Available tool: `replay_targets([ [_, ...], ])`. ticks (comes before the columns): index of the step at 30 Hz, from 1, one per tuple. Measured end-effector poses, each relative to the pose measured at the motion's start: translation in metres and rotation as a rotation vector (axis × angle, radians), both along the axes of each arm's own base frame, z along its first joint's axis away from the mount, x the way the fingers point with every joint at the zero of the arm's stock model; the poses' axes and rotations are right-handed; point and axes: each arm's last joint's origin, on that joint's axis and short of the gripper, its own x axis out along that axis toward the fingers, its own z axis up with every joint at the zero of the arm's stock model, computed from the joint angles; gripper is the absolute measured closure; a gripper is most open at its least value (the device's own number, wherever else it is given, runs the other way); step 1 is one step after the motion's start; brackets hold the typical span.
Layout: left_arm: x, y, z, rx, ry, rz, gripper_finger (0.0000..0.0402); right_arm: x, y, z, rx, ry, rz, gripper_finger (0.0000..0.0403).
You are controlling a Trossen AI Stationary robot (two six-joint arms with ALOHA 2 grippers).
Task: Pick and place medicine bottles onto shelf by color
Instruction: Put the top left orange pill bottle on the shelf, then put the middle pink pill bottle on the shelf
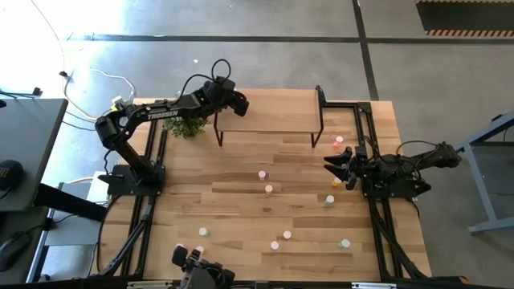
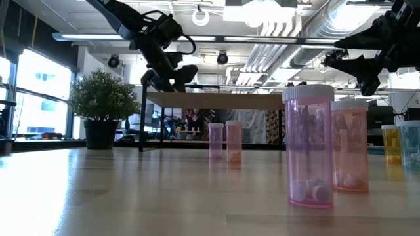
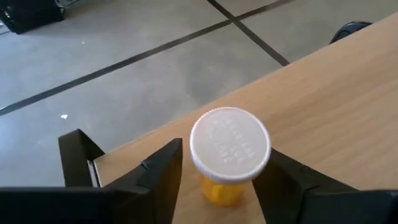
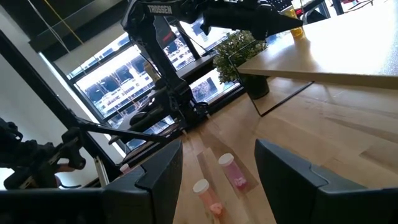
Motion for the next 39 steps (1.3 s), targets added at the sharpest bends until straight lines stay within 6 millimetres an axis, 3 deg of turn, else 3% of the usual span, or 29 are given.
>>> replay_targets([
  [7, 0.001, 0.001, 0.006, 0.038, -0.037, 0.005, 0.0189, 0.000, 0.000, 0.000, 0.000, 0.000, 0.000, 0.0210],
  [14, 0.000, 0.000, 0.014, 0.069, -0.061, 0.003, 0.0181, 0.000, 0.000, 0.000, -0.001, 0.000, 0.000, 0.0210],
  [28, -0.019, -0.016, 0.063, 0.209, -0.139, -0.018, 0.0181, 0.000, 0.000, 0.000, 0.000, -0.003, 0.000, 0.0210],
  [33, -0.024, -0.037, 0.082, 0.246, -0.106, -0.095, 0.0181, 0.000, 0.000, 0.001, 0.021, -0.010, 0.017, 0.0210],
  [39, -0.020, -0.083, 0.095, 0.231, -0.049, -0.271, 0.0189, 0.000, 0.002, 0.001, 0.080, -0.024, 0.065, 0.0210],
])
